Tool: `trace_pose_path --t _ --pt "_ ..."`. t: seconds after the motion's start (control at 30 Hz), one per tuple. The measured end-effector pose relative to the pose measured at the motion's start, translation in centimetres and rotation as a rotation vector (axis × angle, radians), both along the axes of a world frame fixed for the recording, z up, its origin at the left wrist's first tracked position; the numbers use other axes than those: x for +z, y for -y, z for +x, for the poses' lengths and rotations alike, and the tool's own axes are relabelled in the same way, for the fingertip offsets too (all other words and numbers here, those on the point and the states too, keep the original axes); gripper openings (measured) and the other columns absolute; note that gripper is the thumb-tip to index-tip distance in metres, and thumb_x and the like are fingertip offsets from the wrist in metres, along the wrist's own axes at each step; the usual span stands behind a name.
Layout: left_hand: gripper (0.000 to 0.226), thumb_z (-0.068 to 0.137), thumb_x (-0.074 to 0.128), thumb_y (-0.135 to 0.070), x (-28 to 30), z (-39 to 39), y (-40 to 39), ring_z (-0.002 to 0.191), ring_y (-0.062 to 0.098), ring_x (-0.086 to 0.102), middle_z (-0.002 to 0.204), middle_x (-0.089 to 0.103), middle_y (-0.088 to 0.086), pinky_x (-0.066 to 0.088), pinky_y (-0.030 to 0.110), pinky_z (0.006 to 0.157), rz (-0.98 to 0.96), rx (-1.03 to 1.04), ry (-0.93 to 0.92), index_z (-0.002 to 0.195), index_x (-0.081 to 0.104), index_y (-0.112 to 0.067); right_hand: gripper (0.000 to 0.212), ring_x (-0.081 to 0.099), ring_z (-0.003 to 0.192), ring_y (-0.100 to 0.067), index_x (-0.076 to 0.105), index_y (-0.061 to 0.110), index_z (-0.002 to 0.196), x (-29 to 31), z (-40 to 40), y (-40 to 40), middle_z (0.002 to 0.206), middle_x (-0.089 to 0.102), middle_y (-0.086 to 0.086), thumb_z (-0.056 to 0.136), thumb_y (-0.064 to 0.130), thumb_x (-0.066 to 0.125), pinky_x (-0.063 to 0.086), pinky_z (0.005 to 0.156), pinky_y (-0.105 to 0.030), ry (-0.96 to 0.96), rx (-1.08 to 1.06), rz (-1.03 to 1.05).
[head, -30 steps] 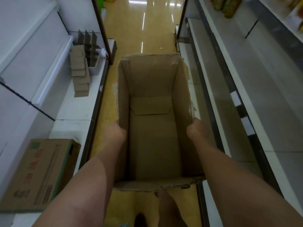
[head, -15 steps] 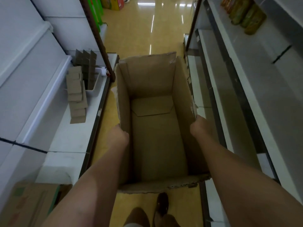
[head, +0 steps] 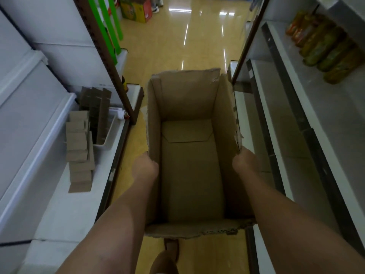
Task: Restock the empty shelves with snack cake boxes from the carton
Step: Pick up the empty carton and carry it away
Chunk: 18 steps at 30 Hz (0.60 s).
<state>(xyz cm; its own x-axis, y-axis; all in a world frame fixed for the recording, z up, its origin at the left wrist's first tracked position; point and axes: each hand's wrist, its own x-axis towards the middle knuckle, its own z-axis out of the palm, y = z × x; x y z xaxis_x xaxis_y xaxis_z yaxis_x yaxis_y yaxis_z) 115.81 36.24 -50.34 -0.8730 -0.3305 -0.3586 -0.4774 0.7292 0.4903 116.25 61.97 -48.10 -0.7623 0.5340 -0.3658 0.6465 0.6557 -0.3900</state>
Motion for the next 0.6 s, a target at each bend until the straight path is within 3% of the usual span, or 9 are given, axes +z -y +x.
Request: trace_pose_path --t 0.13,0.27,0.43,0.6 --pt "0.024 0.094 0.05 -0.011 0.3 -8.4 0.5 0.1 0.028 0.061 0.111 0.062 0.015 0.044 0.03 0.073 -0.011 -0.006 0.014 0.116 0.056 -0.004 0.03 0.057 0.111 -0.03 0.05 0.006 0.127 0.3 -8.2 0.6 0.122 0.058 -0.016 0.099 0.012 0.043 0.037 0.075 -0.031 -0.009 -0.01 0.01" --pt "0.026 0.094 0.051 -0.012 0.0 -16.3 0.1 0.102 0.029 0.06 0.111 0.061 0.017 0.046 0.033 0.079 -0.025 -0.036 0.02 0.118 0.054 -0.003 0.03 0.058 0.107 -0.03 0.051 0.008 0.127 0.0 -16.1 0.3 0.12 0.059 -0.015 0.099 0.013 0.043 0.041 0.074 -0.032 -0.03 -0.032 -0.001" --pt "0.023 0.095 0.05 -0.012 -0.8 -26.1 -2.0 0.102 0.03 0.059 0.11 0.06 0.018 0.048 0.035 0.083 -0.008 -0.005 0.032 0.115 0.053 0.0 0.032 0.058 0.11 -0.03 0.05 0.008 0.13 -0.8 -26.2 -1.6 0.123 0.058 -0.015 0.099 0.01 0.043 0.046 0.084 -0.036 -0.019 -0.015 -0.002" --pt "0.02 0.094 0.05 -0.011 -1.8 -37.1 -5.3 0.099 0.033 0.06 0.107 0.062 0.021 0.048 0.038 0.079 -0.004 0.011 0.058 0.109 0.054 0.002 0.03 0.058 0.107 -0.03 0.051 0.008 0.127 -1.3 -38.2 -5.0 0.119 0.058 -0.015 0.098 0.01 0.042 0.043 0.077 -0.034 -0.011 0.044 -0.028"
